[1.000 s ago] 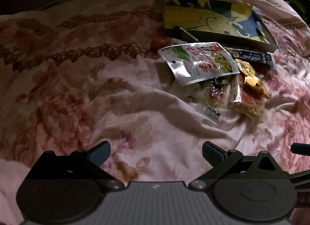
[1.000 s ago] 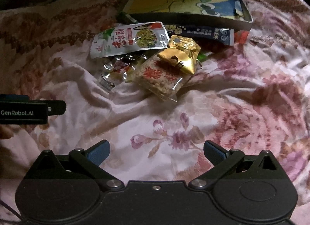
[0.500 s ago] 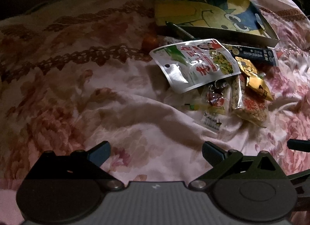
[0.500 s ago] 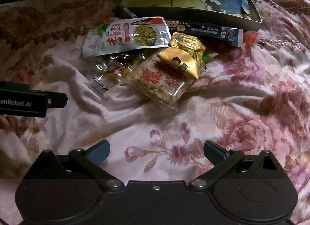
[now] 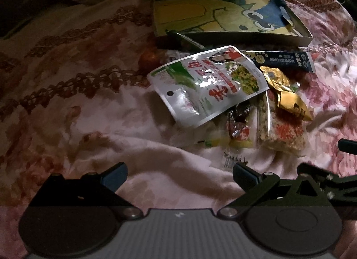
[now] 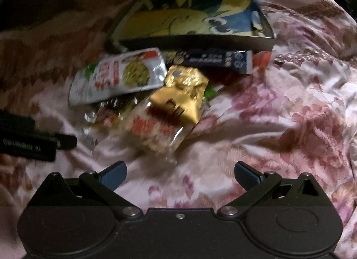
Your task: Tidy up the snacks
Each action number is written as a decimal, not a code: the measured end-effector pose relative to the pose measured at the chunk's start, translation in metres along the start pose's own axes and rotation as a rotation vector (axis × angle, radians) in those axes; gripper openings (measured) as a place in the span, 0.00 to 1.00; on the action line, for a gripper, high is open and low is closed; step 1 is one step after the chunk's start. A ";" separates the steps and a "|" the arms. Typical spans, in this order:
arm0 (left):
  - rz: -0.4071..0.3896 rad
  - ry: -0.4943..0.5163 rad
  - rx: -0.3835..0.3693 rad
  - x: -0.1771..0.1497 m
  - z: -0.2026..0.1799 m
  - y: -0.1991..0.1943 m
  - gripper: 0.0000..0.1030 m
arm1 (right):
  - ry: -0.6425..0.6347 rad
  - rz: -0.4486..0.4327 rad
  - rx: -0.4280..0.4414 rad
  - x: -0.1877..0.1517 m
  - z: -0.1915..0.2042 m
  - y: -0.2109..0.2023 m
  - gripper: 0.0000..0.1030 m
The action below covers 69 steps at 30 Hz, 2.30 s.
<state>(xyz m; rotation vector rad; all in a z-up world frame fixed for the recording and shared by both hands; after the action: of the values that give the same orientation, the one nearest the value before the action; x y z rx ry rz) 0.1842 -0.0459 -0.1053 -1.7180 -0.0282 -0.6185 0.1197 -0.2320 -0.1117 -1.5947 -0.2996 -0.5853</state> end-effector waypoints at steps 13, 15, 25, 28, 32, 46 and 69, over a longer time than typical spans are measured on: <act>-0.033 -0.043 -0.034 0.006 0.006 0.007 0.99 | 0.078 -0.021 0.027 0.020 0.005 0.019 0.96; -0.045 -0.031 -0.043 0.004 0.003 0.004 0.96 | 0.079 -0.025 0.030 0.023 0.007 0.021 0.94; -0.094 0.132 -0.035 -0.002 -0.022 0.000 0.89 | 0.099 0.006 0.111 0.038 0.019 0.041 0.86; -0.113 0.164 -0.033 0.001 -0.027 0.002 0.84 | 0.079 0.014 0.105 0.040 0.021 0.046 0.86; -0.132 0.195 -0.080 0.003 -0.036 0.006 0.80 | 0.051 0.027 0.099 0.041 0.023 0.051 0.86; -0.104 0.249 -0.053 -0.001 -0.041 0.020 0.68 | 0.037 0.076 0.088 0.029 0.006 0.046 0.76; -0.129 0.099 -0.130 0.009 -0.029 0.017 0.59 | 0.001 0.083 0.070 0.008 0.005 0.037 0.80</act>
<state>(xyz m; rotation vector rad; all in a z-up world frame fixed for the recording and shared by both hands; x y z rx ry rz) 0.1867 -0.0795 -0.1139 -1.8192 -0.0295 -0.8155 0.1463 -0.2325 -0.1385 -1.5324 -0.2498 -0.5067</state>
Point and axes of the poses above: each gripper's, at about its wrist camera, not at the fingertips, and y roughly the way its jaws point, z to its left, x to its top, the point moved 8 cm from there along y, roughly the way its jaws point, and after that the axes turned 8 degrees about -x, right-handed, at the moved point
